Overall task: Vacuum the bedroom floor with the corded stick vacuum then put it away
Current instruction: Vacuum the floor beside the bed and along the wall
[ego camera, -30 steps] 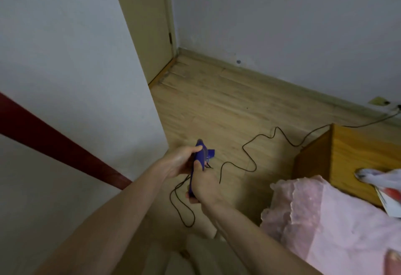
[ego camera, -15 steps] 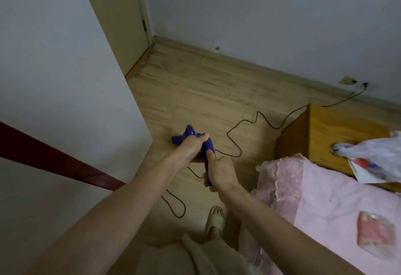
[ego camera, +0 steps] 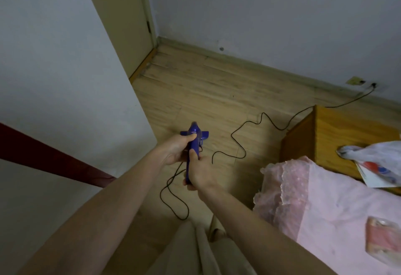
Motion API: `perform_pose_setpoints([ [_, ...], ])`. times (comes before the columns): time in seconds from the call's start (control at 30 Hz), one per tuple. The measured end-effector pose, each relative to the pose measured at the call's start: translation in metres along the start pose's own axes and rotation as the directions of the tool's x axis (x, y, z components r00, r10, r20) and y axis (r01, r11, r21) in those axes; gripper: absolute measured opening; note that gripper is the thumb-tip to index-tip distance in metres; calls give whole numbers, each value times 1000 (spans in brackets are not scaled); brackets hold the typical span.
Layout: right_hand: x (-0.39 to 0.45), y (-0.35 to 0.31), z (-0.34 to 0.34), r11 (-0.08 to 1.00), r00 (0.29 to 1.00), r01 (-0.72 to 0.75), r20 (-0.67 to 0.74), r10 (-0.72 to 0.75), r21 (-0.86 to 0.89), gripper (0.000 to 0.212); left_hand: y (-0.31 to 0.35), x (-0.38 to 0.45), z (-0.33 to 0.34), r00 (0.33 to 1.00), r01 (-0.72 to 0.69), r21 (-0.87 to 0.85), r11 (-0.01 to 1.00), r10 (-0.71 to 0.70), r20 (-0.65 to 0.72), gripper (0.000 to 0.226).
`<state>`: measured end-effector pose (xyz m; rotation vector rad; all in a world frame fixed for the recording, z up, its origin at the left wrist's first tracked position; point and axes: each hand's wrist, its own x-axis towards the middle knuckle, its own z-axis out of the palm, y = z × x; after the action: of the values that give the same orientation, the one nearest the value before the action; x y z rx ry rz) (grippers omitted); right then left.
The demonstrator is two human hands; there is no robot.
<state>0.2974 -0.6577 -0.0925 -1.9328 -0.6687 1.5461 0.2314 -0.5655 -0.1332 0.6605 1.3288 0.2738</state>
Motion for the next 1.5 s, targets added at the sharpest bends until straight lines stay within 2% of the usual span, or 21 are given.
perform_pose_setpoints([
  [0.1, 15, 15, -7, 999, 1000, -24, 14, 25, -28, 39, -7, 13, 13, 999, 40, -12, 999, -40, -32, 27],
  [0.2, 19, 18, -21, 996, 998, -66, -24, 64, -53, 42, -5, 18, 31, 999, 39, 0, 999, -39, -7, 25],
  [0.3, 13, 4, -38, 997, 998, -43, -53, 40, -68, 39, 10, 20, 37, 998, 39, 59, 997, -41, 37, 35],
  [0.5, -7, -23, -48, 999, 999, -39, -20, 39, -23, 32, 26, 10, 31, 993, 57, 158, 986, -73, 97, 43],
  [0.73, 17, -31, -53, 997, 999, 5, -40, -8, -78, 34, 35, 31, 32, 996, 45, 19, 999, -46, 74, 45],
  [0.9, 69, -37, -62, 990, 1000, 23, 9, -21, -136, 38, 53, 67, 38, 1000, 28, -69, 997, -28, 6, 44],
  [1.03, 126, -58, -78, 982, 997, 65, 56, -56, -176, 36, 88, 108, 46, 999, 20, -68, 997, -22, -39, 42],
  [1.17, 194, -99, -108, 973, 992, 102, 99, -83, -208, 35, 146, 156, 62, 996, 1, -104, 995, -11, -92, 32],
  [1.5, 378, -211, -183, 927, 974, 152, 213, -81, -343, 38, 286, 287, 103, 975, -65, -275, 959, 2, -224, 26],
])
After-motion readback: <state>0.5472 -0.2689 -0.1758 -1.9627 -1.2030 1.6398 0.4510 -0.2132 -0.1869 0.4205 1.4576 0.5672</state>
